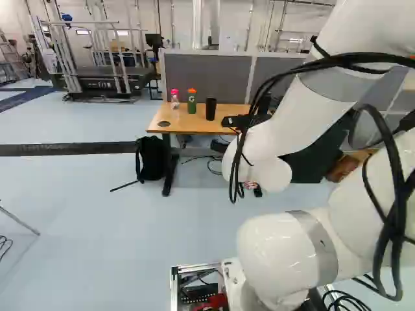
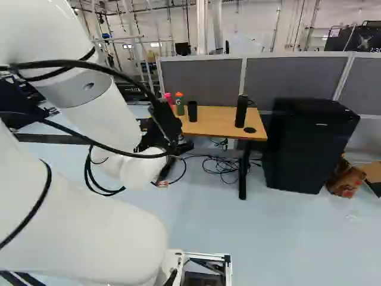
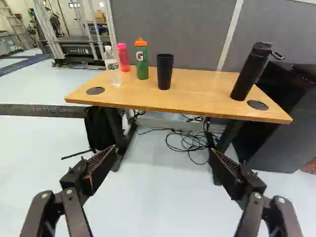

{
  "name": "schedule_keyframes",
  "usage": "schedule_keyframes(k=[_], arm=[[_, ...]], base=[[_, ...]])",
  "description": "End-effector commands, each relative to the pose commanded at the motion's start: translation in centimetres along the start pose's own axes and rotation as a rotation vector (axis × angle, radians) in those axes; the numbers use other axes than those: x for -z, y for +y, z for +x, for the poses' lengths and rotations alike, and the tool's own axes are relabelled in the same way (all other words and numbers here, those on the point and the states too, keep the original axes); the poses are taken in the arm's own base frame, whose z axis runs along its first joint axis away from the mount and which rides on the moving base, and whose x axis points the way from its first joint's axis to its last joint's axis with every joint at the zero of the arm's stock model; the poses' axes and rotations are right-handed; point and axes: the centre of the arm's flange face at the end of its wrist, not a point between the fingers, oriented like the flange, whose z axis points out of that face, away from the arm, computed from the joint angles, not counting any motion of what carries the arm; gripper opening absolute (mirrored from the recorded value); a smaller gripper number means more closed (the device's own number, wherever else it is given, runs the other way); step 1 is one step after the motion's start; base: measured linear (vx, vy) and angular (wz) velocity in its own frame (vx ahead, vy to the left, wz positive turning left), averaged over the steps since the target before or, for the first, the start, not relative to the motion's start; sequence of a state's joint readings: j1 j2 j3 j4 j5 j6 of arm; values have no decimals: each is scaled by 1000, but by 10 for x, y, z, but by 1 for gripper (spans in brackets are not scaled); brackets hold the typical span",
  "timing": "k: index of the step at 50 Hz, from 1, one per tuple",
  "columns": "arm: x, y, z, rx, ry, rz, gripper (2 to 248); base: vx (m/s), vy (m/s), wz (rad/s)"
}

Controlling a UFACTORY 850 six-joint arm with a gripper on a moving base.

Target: Pick up the green bottle from the table

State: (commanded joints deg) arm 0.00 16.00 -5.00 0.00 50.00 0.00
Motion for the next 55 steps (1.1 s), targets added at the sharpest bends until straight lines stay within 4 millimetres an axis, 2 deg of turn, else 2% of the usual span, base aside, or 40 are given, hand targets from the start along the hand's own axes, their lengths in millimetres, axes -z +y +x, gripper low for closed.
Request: schedule_keyframes(k=[19,47,55], arm=[[0,0,0,0,0,0,247],[0,0,0,0,0,0,247],[0,0,0,0,0,0,247]], base=[[95,40,81],[181,108,207],[210,89,56]])
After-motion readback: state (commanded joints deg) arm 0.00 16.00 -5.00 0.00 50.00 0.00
